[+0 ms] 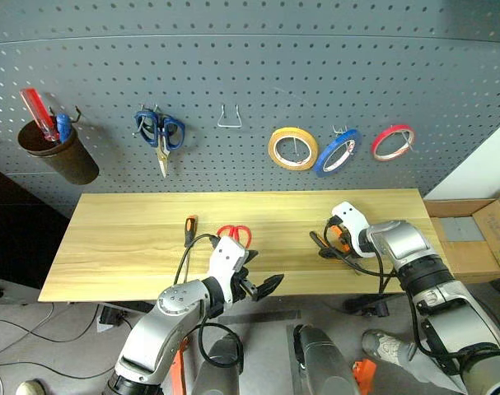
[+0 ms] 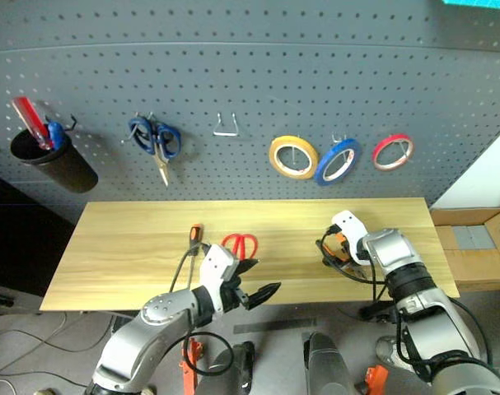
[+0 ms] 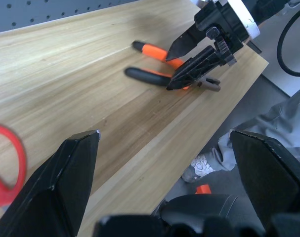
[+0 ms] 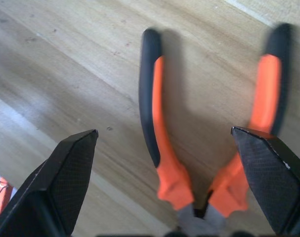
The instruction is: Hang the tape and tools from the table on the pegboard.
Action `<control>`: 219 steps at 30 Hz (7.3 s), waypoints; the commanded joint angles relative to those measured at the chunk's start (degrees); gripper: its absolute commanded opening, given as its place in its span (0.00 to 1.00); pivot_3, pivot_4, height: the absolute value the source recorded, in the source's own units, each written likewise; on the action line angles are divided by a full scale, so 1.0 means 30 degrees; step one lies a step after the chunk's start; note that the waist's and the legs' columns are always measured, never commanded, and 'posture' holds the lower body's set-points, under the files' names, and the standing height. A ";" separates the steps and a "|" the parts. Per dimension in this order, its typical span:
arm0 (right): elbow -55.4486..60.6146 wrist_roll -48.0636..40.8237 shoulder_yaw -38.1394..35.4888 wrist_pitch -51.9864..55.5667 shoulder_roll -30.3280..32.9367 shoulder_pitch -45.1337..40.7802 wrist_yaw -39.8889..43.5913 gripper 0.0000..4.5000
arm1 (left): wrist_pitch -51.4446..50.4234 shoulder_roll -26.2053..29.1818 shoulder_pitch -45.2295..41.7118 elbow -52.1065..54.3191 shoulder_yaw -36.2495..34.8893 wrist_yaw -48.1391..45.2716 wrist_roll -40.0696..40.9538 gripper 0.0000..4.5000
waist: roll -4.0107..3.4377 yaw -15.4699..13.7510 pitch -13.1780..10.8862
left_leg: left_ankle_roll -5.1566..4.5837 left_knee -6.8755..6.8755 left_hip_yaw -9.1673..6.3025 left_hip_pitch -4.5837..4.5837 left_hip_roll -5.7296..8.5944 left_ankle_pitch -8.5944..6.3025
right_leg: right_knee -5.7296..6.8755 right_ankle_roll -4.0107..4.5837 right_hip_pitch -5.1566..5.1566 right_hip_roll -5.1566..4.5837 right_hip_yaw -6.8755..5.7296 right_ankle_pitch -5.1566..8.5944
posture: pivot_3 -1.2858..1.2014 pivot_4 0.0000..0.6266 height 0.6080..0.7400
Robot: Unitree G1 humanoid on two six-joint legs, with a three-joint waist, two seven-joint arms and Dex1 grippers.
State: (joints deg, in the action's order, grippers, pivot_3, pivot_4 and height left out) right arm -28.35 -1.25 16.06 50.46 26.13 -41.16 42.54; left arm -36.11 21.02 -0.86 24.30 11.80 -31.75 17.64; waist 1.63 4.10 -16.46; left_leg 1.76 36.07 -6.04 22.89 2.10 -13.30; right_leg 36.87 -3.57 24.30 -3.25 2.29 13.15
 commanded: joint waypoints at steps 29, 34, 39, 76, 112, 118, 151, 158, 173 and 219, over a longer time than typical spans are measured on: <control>0.1333 0.0066 -0.0966 0.2028 0.0735 0.0687 -0.1969 1.00 | 0.0078 0.0269 -0.0256 0.0449 -0.0306 -0.0194 0.0257 1.00 | -0.0002 -0.0268 -0.0072 | 0.0004 0.0001 0.0005 0.0011 0.0003 -0.0002 | 0.0003 -0.0007 0.0012 -0.0004 -0.0003 0.0005 | 0.51 0.49 1.00; 0.0234 0.0040 -0.1001 0.1645 0.0455 0.0362 -0.2193 1.00 | 0.0062 0.0315 -0.0228 0.0483 -0.0345 -0.0167 0.0250 1.00 | -0.0001 -0.0265 -0.0077 | 0.0004 0.0002 0.0006 0.0010 0.0003 -0.0002 | 0.0002 -0.0007 0.0012 -0.0003 -0.0001 0.0004 | 0.51 0.49 1.00; -0.0890 0.0176 -0.0818 0.0896 -0.0152 -0.0105 -0.2426 1.00 | 0.0016 0.0318 -0.0138 0.0576 -0.0338 -0.0125 0.0266 1.00 | 0.0001 -0.0256 -0.0078 | 0.0004 0.0004 0.0007 0.0007 0.0004 -0.0002 | 0.0005 -0.0006 0.0011 0.0002 -0.0002 0.0003 | 0.51 0.49 1.00; 0.1985 0.2015 0.0120 -0.6246 -0.0206 0.0779 -0.0684 0.60 | 0.1011 0.0756 0.1027 0.0820 0.0097 -0.0500 0.0063 1.00 | -0.0023 -0.0291 -0.0006 | 0.0025 0.0004 0.0019 0.0009 0.0036 -0.0001 | 0.0012 0.0083 0.0030 0.0011 0.0002 -0.0061 | 0.51 0.33 1.00; -0.8212 -0.2111 -0.7215 -2.0582 -1.3268 -1.3394 -1.4554 0.60 | 0.3053 -0.0894 -0.7632 -0.4438 -0.6518 0.4569 0.0718 1.00 | 0.0020 -0.0795 0.1966 | 0.0273 -0.0049 0.0031 -0.0130 -0.0291 0.0260 | -0.0001 0.0366 -0.0022 0.0394 -0.0019 -0.0406 | 0.55 0.30 1.00; -0.9502 -0.2730 -0.7511 -2.1298 -1.4046 -1.4540 -1.5202 0.60 | 0.3855 -0.0309 -0.7997 -0.6048 -0.5849 0.3229 0.0107 1.00 | 0.0005 -0.0752 0.1322 | 0.0271 -0.0054 0.0008 -0.0081 -0.0300 0.0261 | 0.0034 0.0383 0.0037 0.0398 -0.0030 -0.0400 | 0.54 0.38 1.00; -0.9975 -0.3606 -0.4922 -2.2389 -1.7505 -1.2529 -1.6091 0.60 | 0.2826 0.0420 -0.5063 -0.3662 -0.7264 0.3212 0.0546 1.00 | 0.0001 -0.0769 0.0647 | 0.0230 -0.0057 -0.0018 0.0017 -0.0306 0.0291 | 0.0034 0.0401 0.0148 0.0392 -0.0040 -0.0415 | 0.55 0.39 1.00; -0.8954 -0.3900 -0.4586 -2.2092 -1.6882 -1.2381 -1.6715 0.60 | 0.3180 0.0013 -0.5514 -0.4116 -0.6864 0.2587 0.0536 1.00 | 0.0001 -0.0759 0.0563 | 0.0230 -0.0066 -0.0006 0.0061 -0.0308 0.0291 | 0.0037 0.0404 0.0217 0.0394 -0.0037 -0.0412 | 0.55 0.40 1.00; -0.5412 -0.2920 -0.1336 -2.1108 -1.6314 -0.7186 -1.7001 0.60 | 0.3853 0.0163 -0.6790 -0.4287 -0.8709 0.2276 0.2008 1.00 | 0.0011 -0.0749 0.0504 | 0.0232 -0.0077 -0.0001 0.0150 -0.0301 0.0289 | 0.0038 0.0401 0.0313 0.0370 -0.0039 -0.0416 | 0.55 0.43 1.00; -0.9485 -0.2822 -0.4113 -2.4778 -1.5668 -1.2241 -1.9195 0.60 | 0.2893 0.2316 -0.8394 -0.3572 -1.0630 0.2246 0.4840 1.00 | 0.0011 -0.0914 0.0489 | 0.0233 -0.0114 -0.0071 0.0016 -0.0309 0.0289 | 0.0012 0.0370 0.0134 0.0387 -0.0105 -0.0296 | 0.57 0.39 1.00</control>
State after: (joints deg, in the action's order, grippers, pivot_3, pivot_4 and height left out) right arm -55.73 -9.19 5.29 -23.33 -10.20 -73.48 -14.64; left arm -28.28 27.27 -25.46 11.00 -18.62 -25.38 31.36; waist 1.66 1.36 -15.00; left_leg 2.46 35.70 -6.26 22.95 1.18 -12.44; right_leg 36.90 -2.51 24.70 -2.10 1.96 12.28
